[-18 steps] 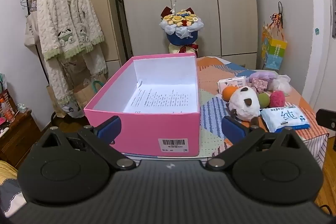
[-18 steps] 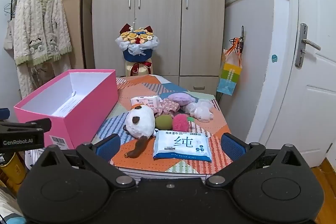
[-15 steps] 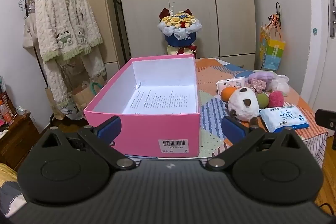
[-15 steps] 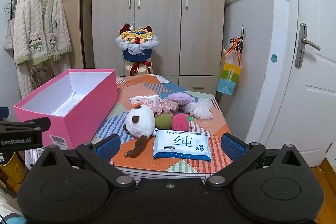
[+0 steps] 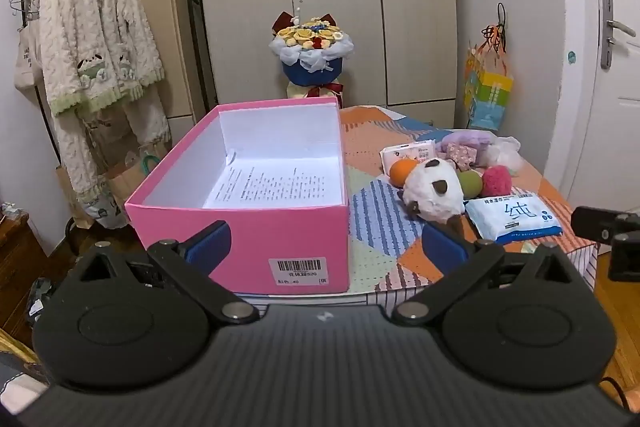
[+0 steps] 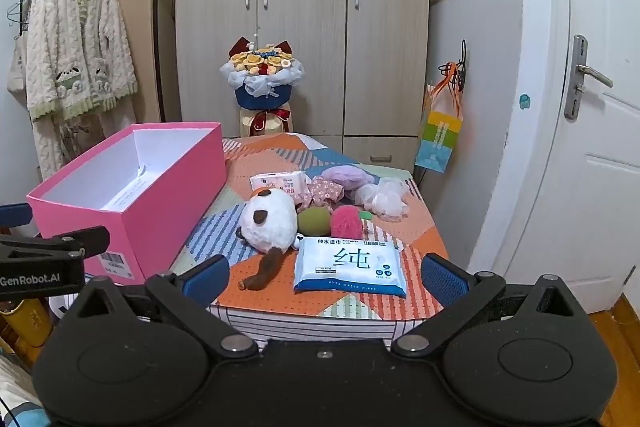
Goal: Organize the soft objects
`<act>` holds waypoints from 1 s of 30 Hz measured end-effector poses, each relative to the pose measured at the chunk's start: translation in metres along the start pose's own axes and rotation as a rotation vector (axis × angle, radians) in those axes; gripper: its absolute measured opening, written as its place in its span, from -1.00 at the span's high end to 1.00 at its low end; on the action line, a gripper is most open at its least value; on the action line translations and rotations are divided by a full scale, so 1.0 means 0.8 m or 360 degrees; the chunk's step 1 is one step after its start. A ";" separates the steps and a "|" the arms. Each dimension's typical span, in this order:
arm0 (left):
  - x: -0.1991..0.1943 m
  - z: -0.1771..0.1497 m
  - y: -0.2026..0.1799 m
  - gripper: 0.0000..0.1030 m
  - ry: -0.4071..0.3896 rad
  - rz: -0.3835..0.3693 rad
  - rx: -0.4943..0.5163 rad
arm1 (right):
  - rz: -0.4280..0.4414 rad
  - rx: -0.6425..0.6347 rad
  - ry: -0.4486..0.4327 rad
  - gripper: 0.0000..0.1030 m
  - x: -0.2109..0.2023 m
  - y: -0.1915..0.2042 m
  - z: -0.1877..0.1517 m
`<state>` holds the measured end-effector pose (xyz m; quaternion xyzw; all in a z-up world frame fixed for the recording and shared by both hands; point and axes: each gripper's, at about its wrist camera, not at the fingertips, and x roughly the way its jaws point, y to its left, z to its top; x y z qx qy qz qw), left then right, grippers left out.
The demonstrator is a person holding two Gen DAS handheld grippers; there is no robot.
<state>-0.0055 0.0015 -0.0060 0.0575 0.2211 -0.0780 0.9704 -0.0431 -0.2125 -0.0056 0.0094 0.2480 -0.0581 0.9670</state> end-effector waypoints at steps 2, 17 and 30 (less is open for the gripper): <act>0.001 0.000 0.002 -1.00 0.0006 0.0034 -0.0026 | 0.0009 -0.0002 0.0002 -1.00 0.000 0.000 -0.002; 0.009 -0.005 0.004 -1.00 0.0074 0.0076 -0.0068 | 0.0033 -0.0016 0.0026 -1.00 0.006 -0.004 -0.009; 0.001 -0.007 0.005 -1.00 0.0055 0.0087 -0.0077 | 0.0030 -0.0038 0.0012 -1.00 0.001 -0.002 -0.011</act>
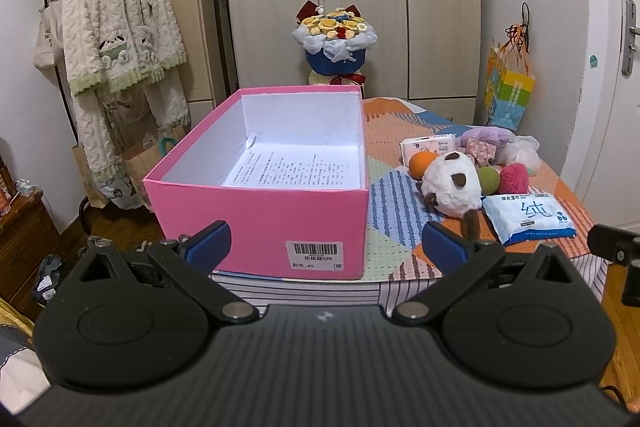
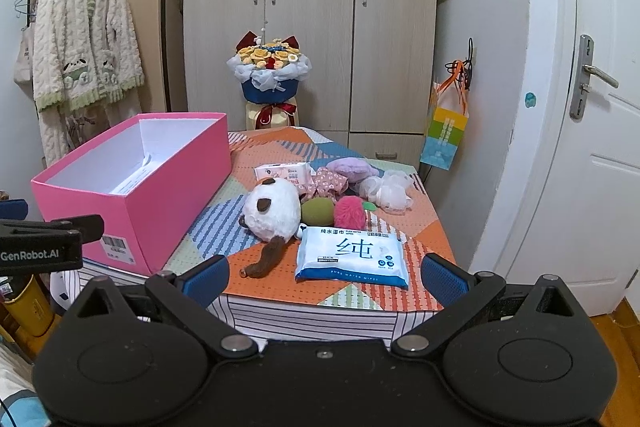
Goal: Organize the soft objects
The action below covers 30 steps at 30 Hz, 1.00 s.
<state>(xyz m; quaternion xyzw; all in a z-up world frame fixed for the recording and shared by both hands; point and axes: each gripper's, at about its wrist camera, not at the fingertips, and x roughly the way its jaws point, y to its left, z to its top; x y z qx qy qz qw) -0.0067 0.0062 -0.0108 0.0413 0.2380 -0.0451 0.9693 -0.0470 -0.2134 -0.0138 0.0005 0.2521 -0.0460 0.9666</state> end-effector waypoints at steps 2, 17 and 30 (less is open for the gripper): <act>0.000 -0.001 0.000 -1.00 0.0009 0.0004 -0.0002 | 0.0003 -0.0002 -0.0002 -1.00 0.000 0.001 0.000; -0.001 -0.004 0.000 -1.00 0.0014 -0.0009 0.0012 | -0.0001 -0.0033 -0.0011 -1.00 -0.005 0.005 -0.005; -0.008 -0.003 0.011 -1.00 -0.0073 0.0005 -0.0041 | -0.0019 -0.0029 -0.0038 -1.00 -0.008 -0.003 -0.006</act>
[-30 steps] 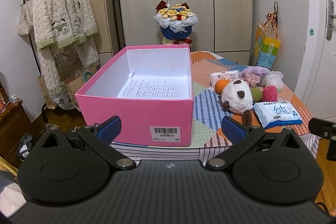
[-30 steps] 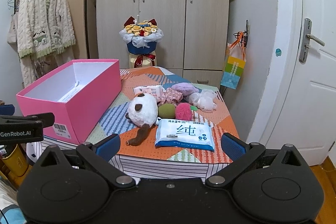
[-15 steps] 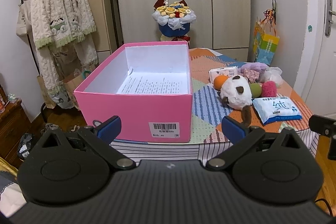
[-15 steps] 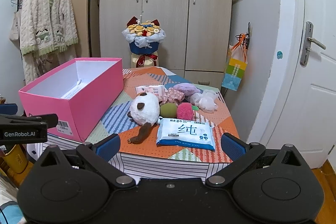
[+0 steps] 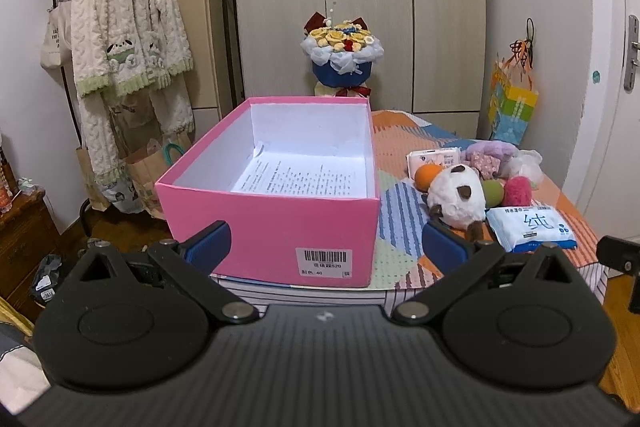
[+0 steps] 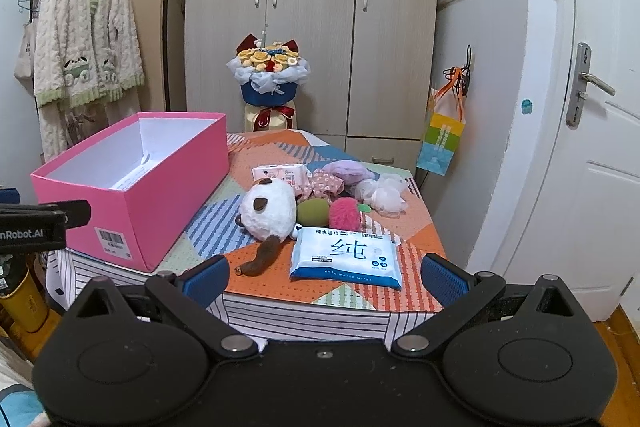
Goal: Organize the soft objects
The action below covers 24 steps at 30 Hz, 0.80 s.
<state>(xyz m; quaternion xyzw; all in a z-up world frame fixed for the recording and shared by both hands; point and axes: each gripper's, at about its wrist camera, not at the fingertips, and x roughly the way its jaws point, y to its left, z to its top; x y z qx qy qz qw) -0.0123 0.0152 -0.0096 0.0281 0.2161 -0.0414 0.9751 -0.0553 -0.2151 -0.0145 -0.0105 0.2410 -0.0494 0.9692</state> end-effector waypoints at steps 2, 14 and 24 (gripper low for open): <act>0.000 -0.002 0.000 -1.00 -0.0015 -0.0010 0.0007 | 0.0004 -0.0005 -0.0023 -1.00 -0.002 0.000 -0.001; -0.015 -0.012 -0.007 -1.00 -0.0234 -0.0031 0.0046 | 0.0014 -0.0026 -0.0183 -1.00 -0.013 0.001 -0.006; -0.004 -0.007 -0.014 -1.00 -0.0158 -0.0107 0.0031 | -0.0141 -0.0050 -0.0224 -1.00 -0.009 -0.006 -0.005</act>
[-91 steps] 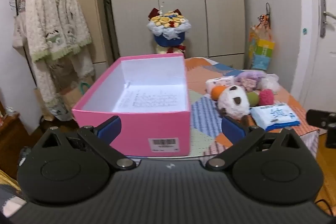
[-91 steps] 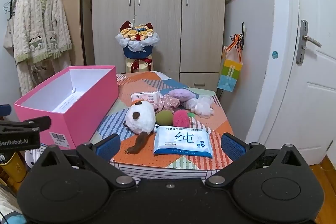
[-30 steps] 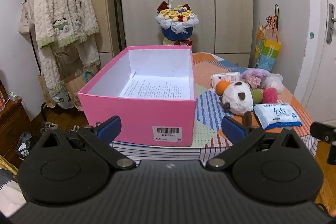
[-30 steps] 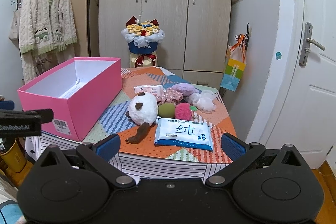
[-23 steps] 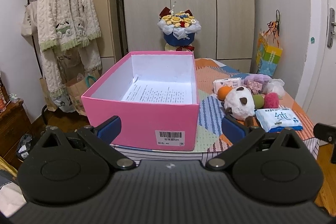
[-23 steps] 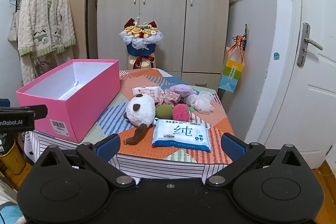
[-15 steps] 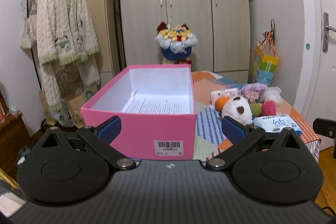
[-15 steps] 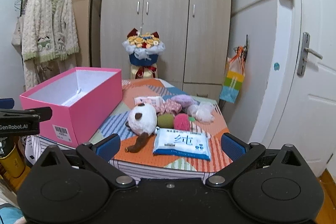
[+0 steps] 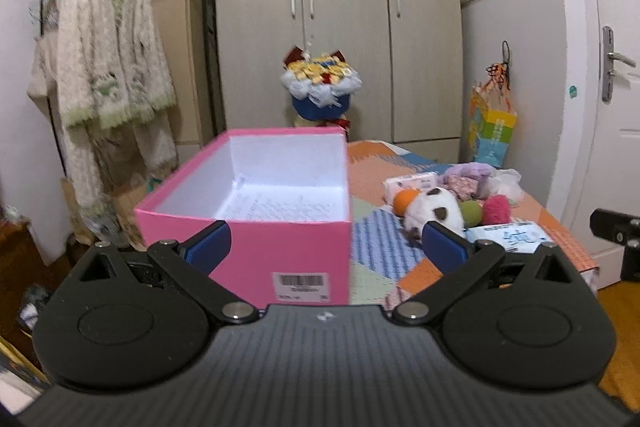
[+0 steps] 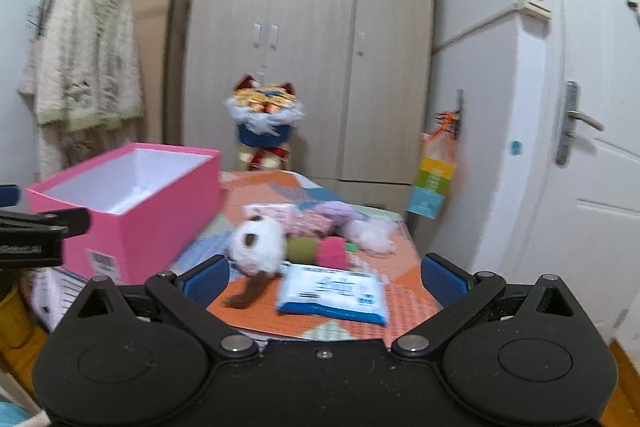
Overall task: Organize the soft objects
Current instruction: 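Move the left tool to the wet-wipes pack and close on it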
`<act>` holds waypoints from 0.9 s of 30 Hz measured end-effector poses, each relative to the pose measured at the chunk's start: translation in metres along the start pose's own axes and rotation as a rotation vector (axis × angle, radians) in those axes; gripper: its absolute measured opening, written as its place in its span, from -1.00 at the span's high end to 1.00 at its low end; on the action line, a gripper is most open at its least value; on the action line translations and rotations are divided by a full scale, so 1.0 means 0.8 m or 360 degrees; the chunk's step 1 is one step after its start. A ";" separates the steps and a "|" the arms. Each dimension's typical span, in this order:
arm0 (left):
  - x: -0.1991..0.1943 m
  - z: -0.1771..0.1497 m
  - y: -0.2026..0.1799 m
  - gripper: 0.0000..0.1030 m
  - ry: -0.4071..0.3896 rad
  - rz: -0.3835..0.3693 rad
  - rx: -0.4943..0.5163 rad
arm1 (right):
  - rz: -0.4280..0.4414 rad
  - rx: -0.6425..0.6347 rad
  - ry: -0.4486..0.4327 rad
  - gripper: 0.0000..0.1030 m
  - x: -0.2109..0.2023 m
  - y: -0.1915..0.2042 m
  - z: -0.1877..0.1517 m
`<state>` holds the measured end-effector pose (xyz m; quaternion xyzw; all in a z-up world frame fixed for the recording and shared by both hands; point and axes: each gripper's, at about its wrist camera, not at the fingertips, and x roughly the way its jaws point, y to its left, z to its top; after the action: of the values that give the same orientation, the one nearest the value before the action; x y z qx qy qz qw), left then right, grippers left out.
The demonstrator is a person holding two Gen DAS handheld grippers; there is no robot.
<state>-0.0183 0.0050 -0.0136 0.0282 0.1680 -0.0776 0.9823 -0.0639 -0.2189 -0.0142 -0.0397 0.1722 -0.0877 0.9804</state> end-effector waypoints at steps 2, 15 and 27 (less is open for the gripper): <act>0.008 0.004 -0.004 -1.00 0.0041 -0.0051 -0.0022 | -0.0033 -0.0029 -0.0026 -1.00 0.000 -0.008 0.002; 0.058 0.030 -0.068 -0.99 0.0091 -0.0414 -0.0040 | 0.0320 -0.0064 0.0053 -1.00 0.058 -0.048 -0.013; 0.137 0.005 -0.136 -0.66 0.0197 -0.0855 0.0053 | 0.0453 0.0049 0.0277 -1.00 0.173 -0.080 -0.066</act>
<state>0.0676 -0.1181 -0.0500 0.0034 0.2277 -0.3364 0.9138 0.0360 -0.3096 -0.1022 0.0079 0.2590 0.0464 0.9647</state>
